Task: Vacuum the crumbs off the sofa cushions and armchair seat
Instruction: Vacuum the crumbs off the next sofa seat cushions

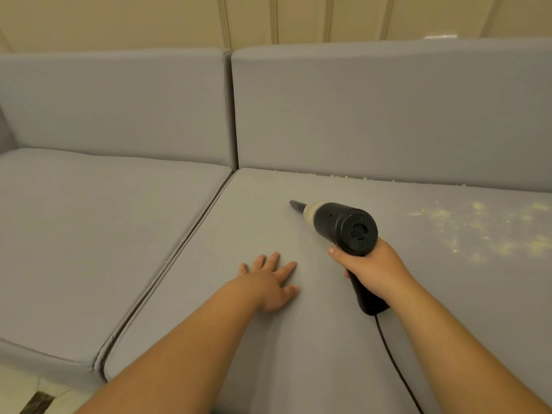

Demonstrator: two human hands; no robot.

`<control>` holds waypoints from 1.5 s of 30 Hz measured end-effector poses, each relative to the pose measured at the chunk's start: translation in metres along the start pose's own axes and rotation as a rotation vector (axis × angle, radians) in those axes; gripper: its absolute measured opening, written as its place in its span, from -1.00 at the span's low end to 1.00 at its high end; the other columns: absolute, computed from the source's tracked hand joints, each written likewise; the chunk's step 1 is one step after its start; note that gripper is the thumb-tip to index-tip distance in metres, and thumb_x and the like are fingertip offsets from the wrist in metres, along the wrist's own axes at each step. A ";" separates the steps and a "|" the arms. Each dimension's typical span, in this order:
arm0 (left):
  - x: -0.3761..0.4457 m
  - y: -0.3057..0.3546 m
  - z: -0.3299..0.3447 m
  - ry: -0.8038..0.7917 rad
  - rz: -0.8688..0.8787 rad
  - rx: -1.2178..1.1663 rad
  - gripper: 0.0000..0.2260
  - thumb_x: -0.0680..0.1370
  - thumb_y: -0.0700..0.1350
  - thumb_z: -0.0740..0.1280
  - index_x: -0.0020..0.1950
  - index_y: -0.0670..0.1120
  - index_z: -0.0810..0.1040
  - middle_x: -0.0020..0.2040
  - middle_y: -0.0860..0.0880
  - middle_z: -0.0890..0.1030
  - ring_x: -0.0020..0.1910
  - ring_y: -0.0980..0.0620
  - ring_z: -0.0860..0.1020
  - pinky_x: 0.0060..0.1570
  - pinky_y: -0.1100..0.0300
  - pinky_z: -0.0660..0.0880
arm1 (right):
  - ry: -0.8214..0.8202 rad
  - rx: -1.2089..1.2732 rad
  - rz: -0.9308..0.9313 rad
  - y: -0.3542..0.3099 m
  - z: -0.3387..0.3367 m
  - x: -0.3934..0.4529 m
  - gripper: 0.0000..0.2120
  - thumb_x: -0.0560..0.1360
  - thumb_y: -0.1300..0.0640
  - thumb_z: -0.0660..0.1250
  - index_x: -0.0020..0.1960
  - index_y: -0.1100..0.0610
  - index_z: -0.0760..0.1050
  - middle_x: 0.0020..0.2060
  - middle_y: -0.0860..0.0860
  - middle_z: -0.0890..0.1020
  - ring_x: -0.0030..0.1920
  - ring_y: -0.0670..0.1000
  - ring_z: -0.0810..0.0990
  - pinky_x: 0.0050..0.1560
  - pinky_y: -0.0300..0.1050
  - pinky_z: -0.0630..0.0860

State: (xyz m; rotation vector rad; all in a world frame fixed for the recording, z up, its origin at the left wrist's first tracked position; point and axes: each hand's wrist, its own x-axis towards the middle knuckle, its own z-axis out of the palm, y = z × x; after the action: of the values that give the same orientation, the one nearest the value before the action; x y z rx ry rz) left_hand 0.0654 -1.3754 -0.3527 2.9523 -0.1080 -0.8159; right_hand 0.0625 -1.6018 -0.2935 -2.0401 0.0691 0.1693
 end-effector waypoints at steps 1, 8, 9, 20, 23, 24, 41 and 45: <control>0.000 0.007 -0.001 -0.010 0.019 0.006 -0.39 0.67 0.36 -0.03 0.67 0.28 -0.17 0.70 0.04 -0.25 0.67 -0.12 -0.24 0.58 -0.29 -0.20 | -0.005 -0.043 -0.006 0.001 -0.009 -0.007 -0.81 0.49 -0.04 0.55 -0.02 0.02 0.62 -0.28 0.05 0.71 -0.24 0.00 0.67 -0.25 -0.17 0.49; 0.019 0.066 0.005 -0.003 0.124 0.080 -0.38 0.68 0.33 -0.03 0.67 0.26 -0.20 0.70 0.03 -0.25 0.67 -0.12 -0.23 0.58 -0.28 -0.17 | 0.101 -0.108 0.097 0.021 -0.099 -0.053 -0.79 0.50 -0.07 0.53 -0.12 0.07 0.65 -0.35 0.06 0.73 -0.22 0.08 0.72 -0.14 -0.08 0.58; 0.024 0.081 0.006 0.004 0.149 0.085 -0.38 0.68 0.34 -0.03 0.67 0.26 -0.19 0.70 0.03 -0.25 0.67 -0.12 -0.22 0.58 -0.28 -0.17 | 0.151 -0.079 0.128 0.029 -0.116 -0.059 -0.78 0.50 -0.07 0.53 -0.12 0.08 0.66 -0.33 0.06 0.73 -0.20 0.10 0.74 -0.07 -0.03 0.61; 0.055 0.201 0.015 0.070 0.322 0.120 -0.40 0.68 0.32 -0.04 0.68 0.26 -0.16 0.70 0.02 -0.24 0.67 -0.09 -0.23 0.55 -0.32 -0.28 | 0.563 0.280 0.236 0.071 -0.200 -0.057 -0.83 0.54 0.00 0.52 0.01 0.05 0.59 -0.09 0.18 0.73 -0.18 0.11 0.73 -0.15 -0.04 0.62; 0.063 0.203 0.019 0.069 0.329 0.107 -0.40 0.68 0.33 -0.04 0.67 0.29 -0.18 0.69 0.04 -0.26 0.67 -0.08 -0.25 0.57 -0.29 -0.25 | 0.547 0.338 0.240 0.075 -0.200 -0.045 -0.79 0.53 -0.05 0.52 0.06 0.02 0.59 -0.08 0.15 0.73 -0.12 0.12 0.74 -0.09 0.00 0.63; 0.065 0.202 0.019 0.073 0.330 0.101 -0.41 0.68 0.34 -0.04 0.66 0.30 -0.18 0.69 0.04 -0.26 0.67 -0.08 -0.25 0.57 -0.28 -0.25 | 0.535 0.347 0.239 0.077 -0.199 -0.042 -0.78 0.53 -0.05 0.52 0.07 0.03 0.59 -0.08 0.15 0.74 -0.13 0.12 0.74 -0.07 0.02 0.65; 0.073 0.186 0.015 0.075 0.334 0.075 -0.42 0.69 0.32 -0.05 0.67 0.29 -0.18 0.69 0.06 -0.25 0.67 -0.02 -0.25 0.60 -0.20 -0.23 | 0.498 0.365 0.221 0.072 -0.189 -0.035 -0.79 0.55 -0.03 0.51 0.06 0.07 0.60 -0.16 0.13 0.71 -0.22 0.08 0.70 -0.16 -0.04 0.63; 0.076 0.186 0.014 0.065 0.340 0.063 -0.42 0.68 0.33 -0.05 0.67 0.30 -0.17 0.69 0.07 -0.25 0.67 -0.02 -0.25 0.59 -0.19 -0.24 | 0.400 0.338 0.224 0.069 -0.179 -0.027 -0.79 0.55 -0.02 0.51 0.07 0.09 0.63 -0.17 0.15 0.73 -0.25 0.05 0.71 -0.19 -0.07 0.64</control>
State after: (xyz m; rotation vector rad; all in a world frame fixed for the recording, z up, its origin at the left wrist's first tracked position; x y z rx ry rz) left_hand 0.1144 -1.5677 -0.3859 2.8916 -0.6218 -0.6779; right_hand 0.0438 -1.7930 -0.2700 -1.6982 0.5412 -0.1092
